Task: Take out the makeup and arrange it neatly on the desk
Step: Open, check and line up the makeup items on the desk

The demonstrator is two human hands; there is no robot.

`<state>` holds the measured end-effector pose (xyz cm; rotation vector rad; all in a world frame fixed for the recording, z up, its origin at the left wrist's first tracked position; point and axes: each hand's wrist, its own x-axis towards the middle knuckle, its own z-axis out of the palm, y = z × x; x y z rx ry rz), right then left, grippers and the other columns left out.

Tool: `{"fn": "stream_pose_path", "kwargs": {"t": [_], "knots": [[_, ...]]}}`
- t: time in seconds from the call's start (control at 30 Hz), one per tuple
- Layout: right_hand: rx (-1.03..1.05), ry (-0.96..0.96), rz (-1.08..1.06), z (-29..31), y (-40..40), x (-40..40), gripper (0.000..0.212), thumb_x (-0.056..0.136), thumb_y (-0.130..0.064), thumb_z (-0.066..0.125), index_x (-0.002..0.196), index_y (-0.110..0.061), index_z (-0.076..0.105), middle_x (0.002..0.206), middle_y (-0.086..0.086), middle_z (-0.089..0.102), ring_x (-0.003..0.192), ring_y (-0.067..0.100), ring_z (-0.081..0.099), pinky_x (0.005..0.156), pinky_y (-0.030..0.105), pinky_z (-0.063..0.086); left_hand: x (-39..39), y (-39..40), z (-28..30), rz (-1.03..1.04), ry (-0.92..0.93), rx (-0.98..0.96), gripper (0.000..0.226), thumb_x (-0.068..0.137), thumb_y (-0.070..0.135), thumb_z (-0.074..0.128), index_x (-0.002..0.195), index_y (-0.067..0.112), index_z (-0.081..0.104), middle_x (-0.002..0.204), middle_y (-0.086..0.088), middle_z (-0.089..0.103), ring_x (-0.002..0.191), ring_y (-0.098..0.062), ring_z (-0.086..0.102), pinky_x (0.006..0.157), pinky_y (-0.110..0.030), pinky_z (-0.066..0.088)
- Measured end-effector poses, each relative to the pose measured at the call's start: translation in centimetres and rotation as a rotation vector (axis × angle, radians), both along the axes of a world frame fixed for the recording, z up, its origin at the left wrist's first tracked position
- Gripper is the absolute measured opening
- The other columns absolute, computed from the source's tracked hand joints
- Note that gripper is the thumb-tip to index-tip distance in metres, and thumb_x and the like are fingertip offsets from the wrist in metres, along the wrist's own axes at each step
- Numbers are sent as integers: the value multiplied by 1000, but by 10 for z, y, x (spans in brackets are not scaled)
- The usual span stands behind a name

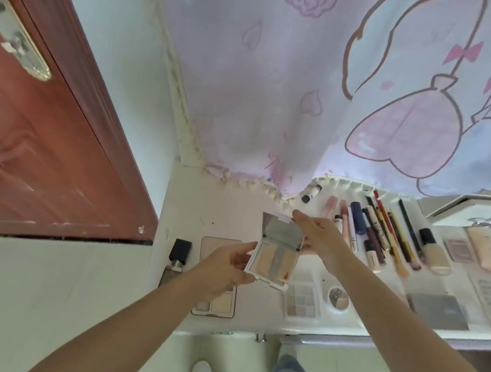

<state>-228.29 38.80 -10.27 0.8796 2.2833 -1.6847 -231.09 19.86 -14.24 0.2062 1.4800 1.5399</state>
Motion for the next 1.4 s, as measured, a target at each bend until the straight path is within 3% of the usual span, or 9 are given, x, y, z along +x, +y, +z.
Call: {"fn": "stream_pose_path", "kwargs": {"t": [0.17, 0.27, 0.37, 0.57, 0.8, 0.93, 1.13, 1.27, 1.4], "knots": [[-86, -244, -43, -44, 8, 0, 57, 91, -50, 37, 107, 1, 58, 102, 23, 63, 87, 34, 63, 79, 42, 53, 36, 5, -28, 12, 57, -192, 69, 79, -16, 57, 138, 12, 35, 86, 1, 58, 79, -6, 55, 69, -9, 47], [-34, -284, 6, -66, 4, 2, 58, 91, -54, 30, 83, -3, 56, 78, 17, 59, 73, 31, 60, 63, 34, 52, 57, 12, -40, 41, 150, -356, 65, 78, -6, 64, 135, 15, 41, 74, 5, 55, 73, -10, 54, 71, -13, 45], [174, -208, 156, -87, 2, 3, 59, 94, -49, 27, 50, -10, 33, 50, 5, 36, 50, 19, 41, 55, 30, 37, 77, 20, -51, 146, 138, -457, 63, 79, -4, 65, 134, 14, 43, 78, -1, 58, 74, -12, 53, 69, -12, 44], [345, -46, 443, -107, 3, -6, 56, 97, -38, 29, 47, -13, 22, 48, 2, 26, 47, 14, 29, 53, 28, 26, 100, 40, -60, 635, -165, -437, 57, 76, -16, 58, 127, 10, 52, 95, -12, 67, 77, -17, 57, 54, -6, 47], [228, 23, 401, -126, 9, -8, 56, 96, -40, 32, 47, -12, 31, 39, 1, 45, 40, 7, 44, 50, 10, 35, 108, 55, -71, 1070, -322, -574, 22, 73, -13, 59, 85, 5, 58, 69, -5, 58, 72, -22, 53, 66, -27, 47], [199, 51, 419, -130, 12, -7, 55, 96, -39, 33, 49, -12, 33, 41, 1, 47, 32, -2, 44, 47, 2, 35, 112, 57, -76, 1235, -401, -528, 26, 74, -15, 60, 65, 8, 53, 63, -8, 57, 75, -27, 58, 83, -37, 51], [198, 59, 520, -126, 14, -16, 53, 96, -39, 31, 50, -13, 32, 43, 2, 48, 41, 5, 43, 47, 3, 35, 112, 65, -77, 1160, -303, -649, 24, 75, -6, 66, 64, 11, 53, 62, -4, 60, 72, -27, 63, 81, -36, 53], [162, 59, 547, -117, 16, -13, 50, 97, -40, 28, 56, -11, 36, 52, 3, 50, 50, 13, 45, 52, 20, 33, 112, 67, -79, 1143, -289, -647, 25, 76, -8, 64, 63, 10, 52, 60, -5, 59, 62, -22, 61, 81, -39, 55], [364, 75, 772, -111, 33, 9, 26, 90, -35, 49, 94, -10, 57, 87, 2, 58, 90, 23, 54, 70, 26, 34, 122, 63, -85, 992, -126, -761, 19, 76, -3, 61, 69, 14, 56, 66, -2, 60, 72, -24, 60, 78, -36, 54]]}}
